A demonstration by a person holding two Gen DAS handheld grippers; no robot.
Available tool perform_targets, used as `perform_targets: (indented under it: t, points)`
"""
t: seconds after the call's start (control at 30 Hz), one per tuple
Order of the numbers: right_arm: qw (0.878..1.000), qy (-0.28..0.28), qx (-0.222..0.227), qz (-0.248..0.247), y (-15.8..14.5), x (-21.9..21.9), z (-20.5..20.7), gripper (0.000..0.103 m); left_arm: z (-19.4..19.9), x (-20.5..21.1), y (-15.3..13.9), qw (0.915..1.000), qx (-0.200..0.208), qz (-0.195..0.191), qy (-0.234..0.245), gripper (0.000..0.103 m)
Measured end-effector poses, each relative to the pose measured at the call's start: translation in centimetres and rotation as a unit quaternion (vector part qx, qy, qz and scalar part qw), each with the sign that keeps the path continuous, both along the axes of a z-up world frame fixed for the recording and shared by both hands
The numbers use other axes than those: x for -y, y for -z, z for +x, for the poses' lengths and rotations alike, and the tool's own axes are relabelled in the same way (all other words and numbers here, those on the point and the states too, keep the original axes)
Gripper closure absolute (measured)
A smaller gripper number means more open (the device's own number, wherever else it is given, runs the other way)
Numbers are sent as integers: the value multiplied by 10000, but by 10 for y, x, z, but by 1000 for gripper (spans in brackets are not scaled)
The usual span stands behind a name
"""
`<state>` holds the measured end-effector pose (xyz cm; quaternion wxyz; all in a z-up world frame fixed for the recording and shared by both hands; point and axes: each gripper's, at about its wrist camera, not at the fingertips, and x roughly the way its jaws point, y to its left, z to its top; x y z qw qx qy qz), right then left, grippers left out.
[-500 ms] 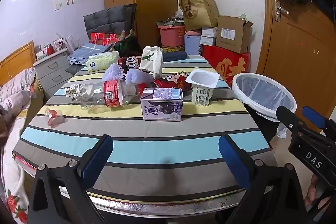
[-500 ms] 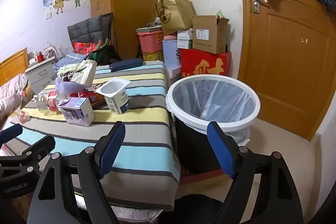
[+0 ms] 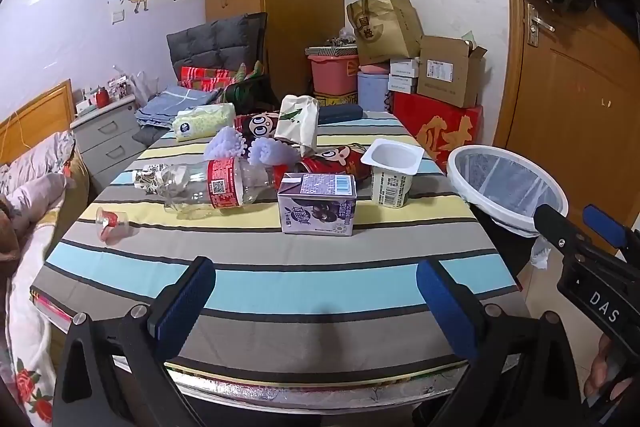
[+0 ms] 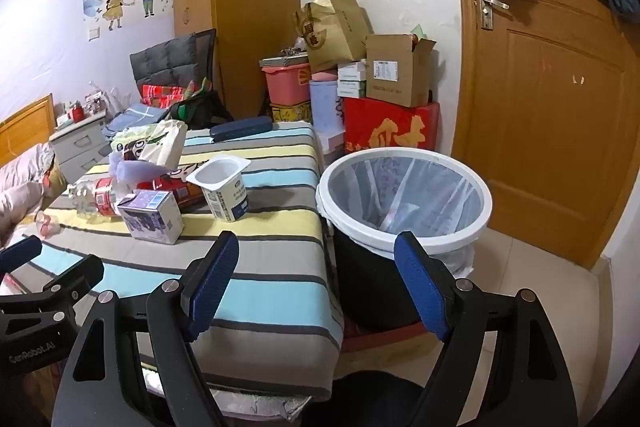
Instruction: Collect trash
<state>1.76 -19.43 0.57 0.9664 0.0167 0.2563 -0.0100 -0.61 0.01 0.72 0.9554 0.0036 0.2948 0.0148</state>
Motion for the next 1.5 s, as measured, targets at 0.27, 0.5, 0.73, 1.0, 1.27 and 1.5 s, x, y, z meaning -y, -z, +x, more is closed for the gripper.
perform_targets:
  t: [0.27, 0.5, 0.73, 1.0, 1.27, 1.5]
  points:
    - [10000, -2, 47, 49, -1, 1, -1, 21, 0, 2, -1, 10000, 12, 36, -31, 1]
    - [10000, 10, 57, 52, 0, 2, -2, 21, -2, 1, -1, 10000, 15, 24, -17, 1]
    - [10000, -4, 54, 41, 1, 1, -2, 21, -3, 1, 0, 10000, 12, 16, -20, 1]
    - [10000, -3, 77, 30, 1, 2, -3, 21, -3, -1, -1, 10000, 20, -10, -31, 1]
    - [10000, -4, 91, 12, 2, 3, -4, 21, -3, -2, -2, 10000, 50, -7, -48, 1]
    - [9999, 0, 109, -5, 0, 1, -5, 21, -3, -2, -3, 10000, 51, -9, -49, 1]
